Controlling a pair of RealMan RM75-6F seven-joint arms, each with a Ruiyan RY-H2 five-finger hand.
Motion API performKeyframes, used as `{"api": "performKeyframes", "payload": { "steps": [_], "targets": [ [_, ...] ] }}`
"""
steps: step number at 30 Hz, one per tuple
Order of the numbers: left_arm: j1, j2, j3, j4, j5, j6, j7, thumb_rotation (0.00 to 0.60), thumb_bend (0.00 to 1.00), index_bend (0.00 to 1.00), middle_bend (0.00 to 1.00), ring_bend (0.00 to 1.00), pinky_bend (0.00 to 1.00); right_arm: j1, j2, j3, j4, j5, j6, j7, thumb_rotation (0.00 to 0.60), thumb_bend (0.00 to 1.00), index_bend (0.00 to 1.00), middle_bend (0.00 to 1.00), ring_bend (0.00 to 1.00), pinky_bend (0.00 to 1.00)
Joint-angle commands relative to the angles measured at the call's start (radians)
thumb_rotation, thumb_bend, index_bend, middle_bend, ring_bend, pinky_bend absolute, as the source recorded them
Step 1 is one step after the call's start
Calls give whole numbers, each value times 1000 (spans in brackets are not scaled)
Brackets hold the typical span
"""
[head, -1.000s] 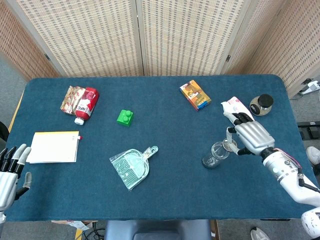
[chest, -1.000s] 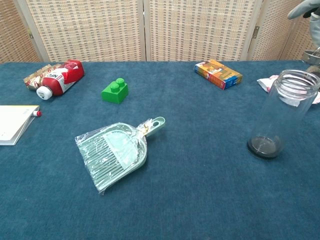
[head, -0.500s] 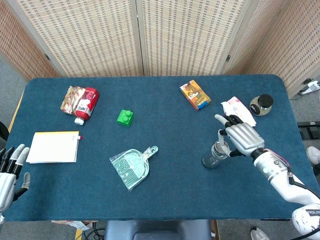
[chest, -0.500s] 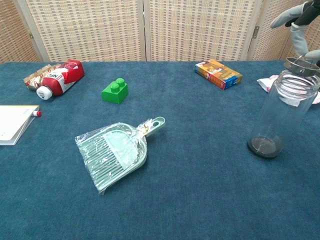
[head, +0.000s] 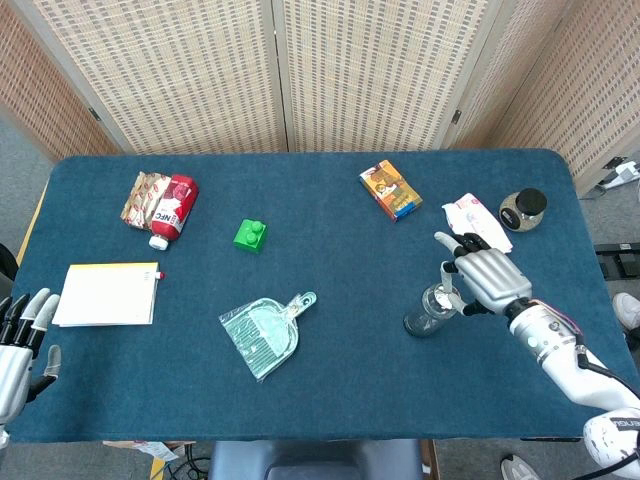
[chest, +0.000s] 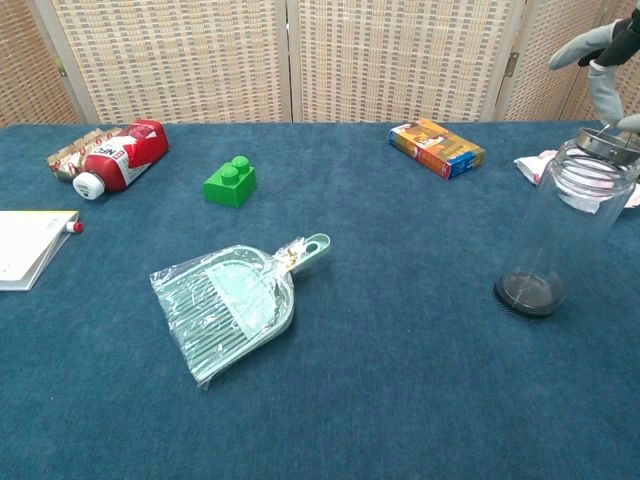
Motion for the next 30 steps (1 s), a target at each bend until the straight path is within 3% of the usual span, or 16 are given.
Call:
{"api": "performKeyframes", "payload": {
  "steps": [1, 11, 22, 30],
  "targets": [
    [0, 0, 0, 0, 0, 0, 0, 600, 539, 0, 58, 0, 0, 2, -3, -1, 4, 1, -3, 1, 600, 446, 574, 0, 0, 0],
    [4, 4, -2, -2, 4, 9, -8, 600, 539, 0, 58, 0, 0, 17, -6, -4, 3, 9, -10, -6, 600, 446, 573, 0, 0, 0],
    [5, 4, -3, 0, 8, 15, -9, 600, 539, 0, 58, 0, 0, 28, 24, -14, -11, 26, -45, 3, 600, 408, 325, 0, 0, 0],
    [6, 6, -5, 3, 5, 15, -11, 600, 539, 0, 58, 0, 0, -51, 112, 27, -67, -59, 46, 134, 600, 393, 266, 0, 0, 0]
  ]
}}
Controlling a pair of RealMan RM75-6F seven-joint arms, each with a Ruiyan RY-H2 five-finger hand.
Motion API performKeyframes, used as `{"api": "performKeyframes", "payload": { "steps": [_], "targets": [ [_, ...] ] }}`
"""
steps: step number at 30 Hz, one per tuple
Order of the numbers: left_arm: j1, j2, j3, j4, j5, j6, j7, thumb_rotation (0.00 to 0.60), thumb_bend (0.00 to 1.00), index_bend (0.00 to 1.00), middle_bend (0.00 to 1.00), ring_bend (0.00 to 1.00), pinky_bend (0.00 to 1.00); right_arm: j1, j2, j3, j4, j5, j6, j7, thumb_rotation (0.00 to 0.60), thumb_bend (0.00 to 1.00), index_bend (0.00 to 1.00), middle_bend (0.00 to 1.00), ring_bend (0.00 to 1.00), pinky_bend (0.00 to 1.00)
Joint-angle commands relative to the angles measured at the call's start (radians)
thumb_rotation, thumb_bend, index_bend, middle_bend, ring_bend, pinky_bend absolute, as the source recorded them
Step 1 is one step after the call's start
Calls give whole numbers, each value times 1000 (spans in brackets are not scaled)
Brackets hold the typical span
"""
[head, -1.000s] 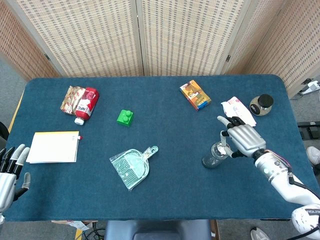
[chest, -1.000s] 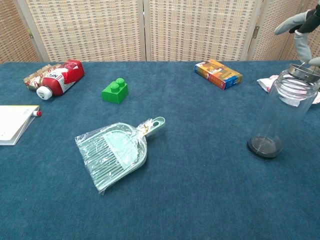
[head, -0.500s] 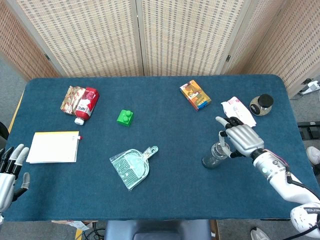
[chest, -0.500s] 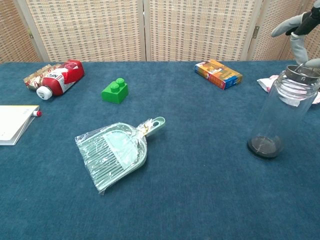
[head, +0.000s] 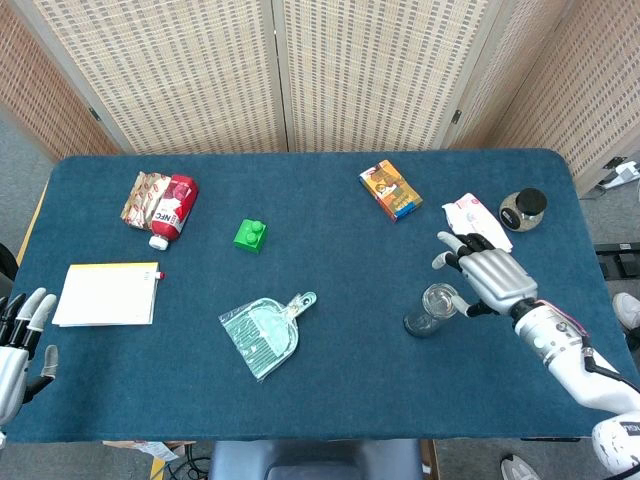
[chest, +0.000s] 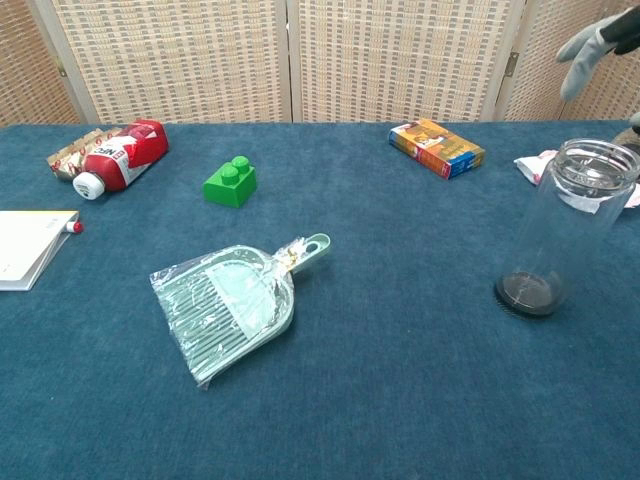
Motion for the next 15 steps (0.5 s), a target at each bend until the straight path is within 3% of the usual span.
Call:
{"api": "performKeyframes", "payload": {
  "steps": [1, 5, 8, 15],
  "targets": [
    [-1, -1, -1, 2, -2, -2, 4, 600, 539, 0, 58, 0, 0, -68, 56, 23, -29, -80, 71, 91, 600, 389, 258, 0, 0, 0],
    [-3, -6, -1, 3, -4, -9, 17, 600, 539, 0, 58, 0, 0, -179, 98, 5, -32, -227, 180, 190, 600, 379, 190, 0, 0, 0],
    [-8, -14, 1, 3, -8, -24, 34, 600, 539, 0, 58, 0, 0, -286, 86, -41, 11, -363, 297, 255, 600, 378, 145, 0, 0, 0],
    [-22, -29, 1, 9, -30, -68, 53, 600, 539, 0, 58, 0, 0, -478, -92, -128, 196, -530, 563, 228, 600, 378, 56, 0, 0, 0]
  ]
}}
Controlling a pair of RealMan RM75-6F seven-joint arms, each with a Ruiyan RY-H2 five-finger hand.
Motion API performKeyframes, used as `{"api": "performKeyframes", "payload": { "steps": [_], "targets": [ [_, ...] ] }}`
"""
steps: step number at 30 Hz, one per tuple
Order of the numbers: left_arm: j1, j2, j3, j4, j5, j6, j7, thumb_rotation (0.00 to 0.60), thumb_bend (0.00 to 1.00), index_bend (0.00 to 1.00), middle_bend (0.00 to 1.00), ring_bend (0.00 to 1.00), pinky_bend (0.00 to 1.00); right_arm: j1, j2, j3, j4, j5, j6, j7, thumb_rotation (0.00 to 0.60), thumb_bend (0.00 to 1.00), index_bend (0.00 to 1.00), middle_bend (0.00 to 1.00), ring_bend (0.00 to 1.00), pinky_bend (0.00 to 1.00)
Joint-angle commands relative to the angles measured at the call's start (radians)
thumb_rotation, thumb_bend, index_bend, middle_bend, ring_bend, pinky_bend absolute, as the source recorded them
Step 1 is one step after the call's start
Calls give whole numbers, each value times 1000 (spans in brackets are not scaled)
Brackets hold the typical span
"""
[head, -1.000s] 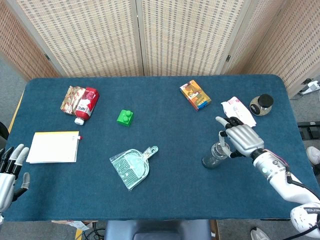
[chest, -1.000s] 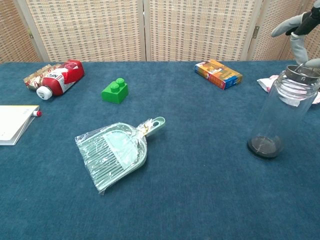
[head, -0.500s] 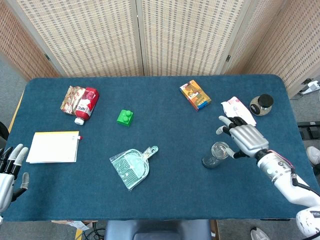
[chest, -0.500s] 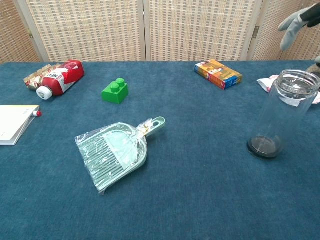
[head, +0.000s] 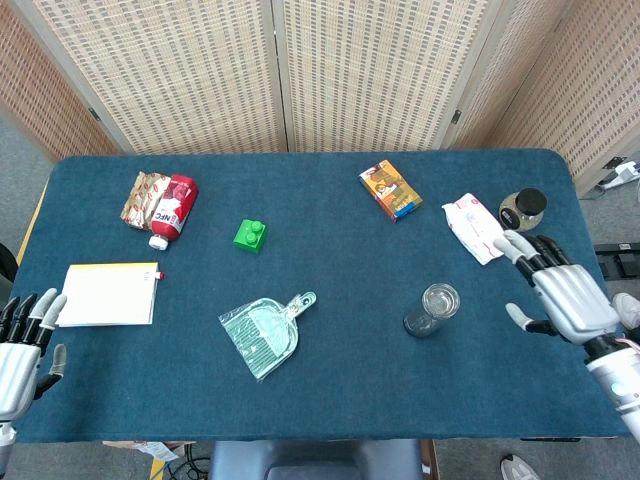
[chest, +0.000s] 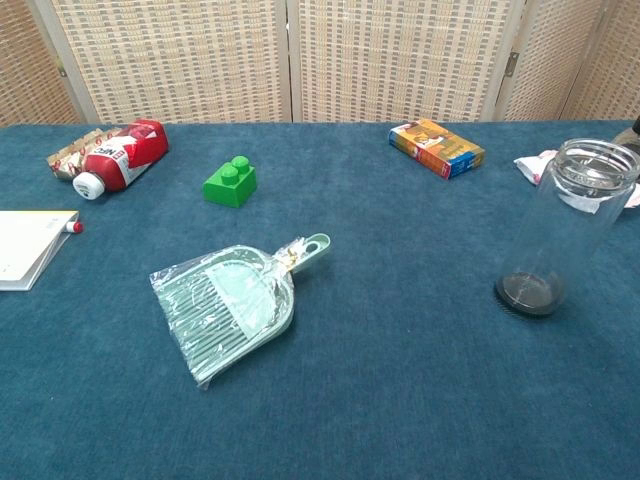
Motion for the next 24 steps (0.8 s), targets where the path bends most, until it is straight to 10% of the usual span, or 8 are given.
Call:
{"api": "performKeyframes", "payload": {
  "steps": [1, 13, 24],
  "targets": [
    [-7, -6, -1, 3, -13, -19, 6, 600, 539, 0, 58, 0, 0, -139, -144, -63, 142, -107, 183, -22, 600, 378, 54, 0, 0, 0],
    [-32, -15, -2, 21, -33, -70, -9, 600, 539, 0, 58, 0, 0, -307, -436, -72, 398, -158, 465, -94, 600, 378, 54, 0, 0, 0],
    [-40, -17, -1, 32, -40, -81, -24, 600, 539, 0, 58, 0, 0, -310, -445, -56, 426, -134, 436, -70, 600, 378, 54, 0, 0, 0]
  ]
}}
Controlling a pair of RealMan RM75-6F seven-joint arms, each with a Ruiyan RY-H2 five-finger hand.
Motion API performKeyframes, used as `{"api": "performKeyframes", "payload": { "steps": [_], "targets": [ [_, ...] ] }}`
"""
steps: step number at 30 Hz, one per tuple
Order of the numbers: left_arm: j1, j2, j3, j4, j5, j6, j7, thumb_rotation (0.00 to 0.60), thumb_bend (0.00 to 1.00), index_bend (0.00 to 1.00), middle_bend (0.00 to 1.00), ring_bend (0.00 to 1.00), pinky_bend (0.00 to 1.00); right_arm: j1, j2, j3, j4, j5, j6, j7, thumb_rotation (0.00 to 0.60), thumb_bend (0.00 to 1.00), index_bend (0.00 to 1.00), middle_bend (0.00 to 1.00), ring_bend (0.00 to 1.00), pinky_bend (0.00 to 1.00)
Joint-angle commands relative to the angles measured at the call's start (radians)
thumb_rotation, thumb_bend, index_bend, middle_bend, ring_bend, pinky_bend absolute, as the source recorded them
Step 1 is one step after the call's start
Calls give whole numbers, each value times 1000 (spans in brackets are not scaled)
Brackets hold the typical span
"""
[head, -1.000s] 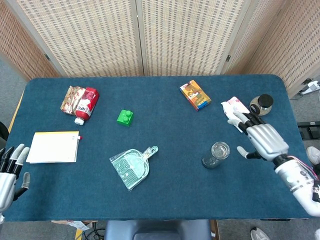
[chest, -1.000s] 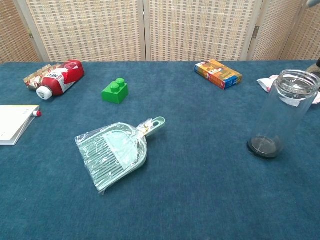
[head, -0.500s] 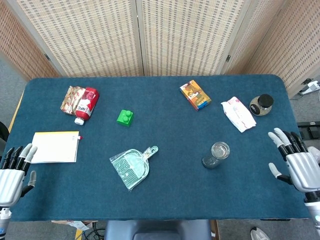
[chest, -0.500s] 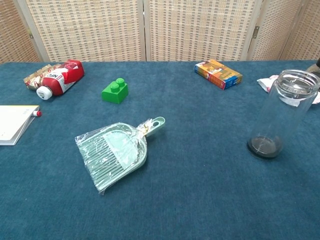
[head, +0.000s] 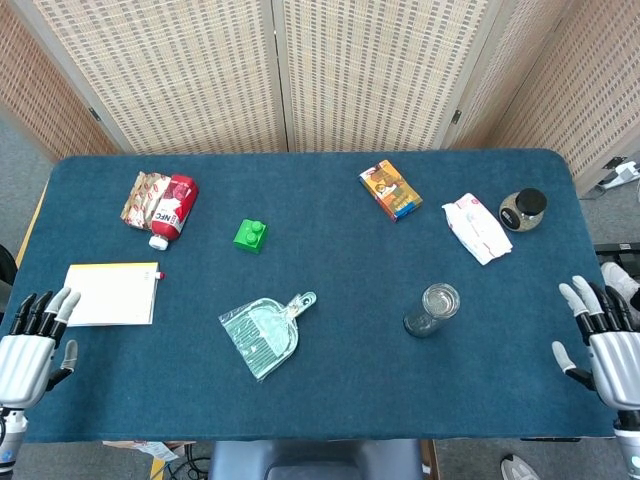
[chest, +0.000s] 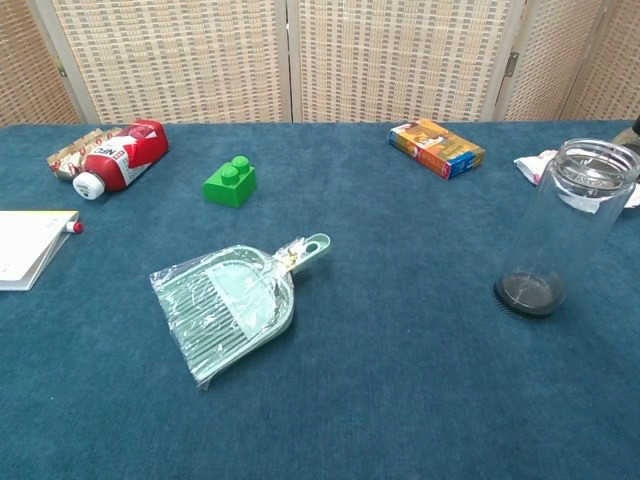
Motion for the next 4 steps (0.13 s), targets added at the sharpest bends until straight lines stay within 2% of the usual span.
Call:
{"api": "performKeyframes", "payload": {
  "steps": [1, 4],
  "targets": [
    [1, 2, -1, 2, -5, 1, -2, 600, 539, 0, 58, 0, 0, 5, -2, 4, 5, 8, -19, 1, 600, 378, 54, 0, 0, 0],
    [2, 2, 0, 3, -8, 0, -7, 600, 540, 0, 58, 0, 0, 13, -7, 7, 7, 11, -38, -1, 600, 378, 54, 0, 0, 0]
  ]
}}
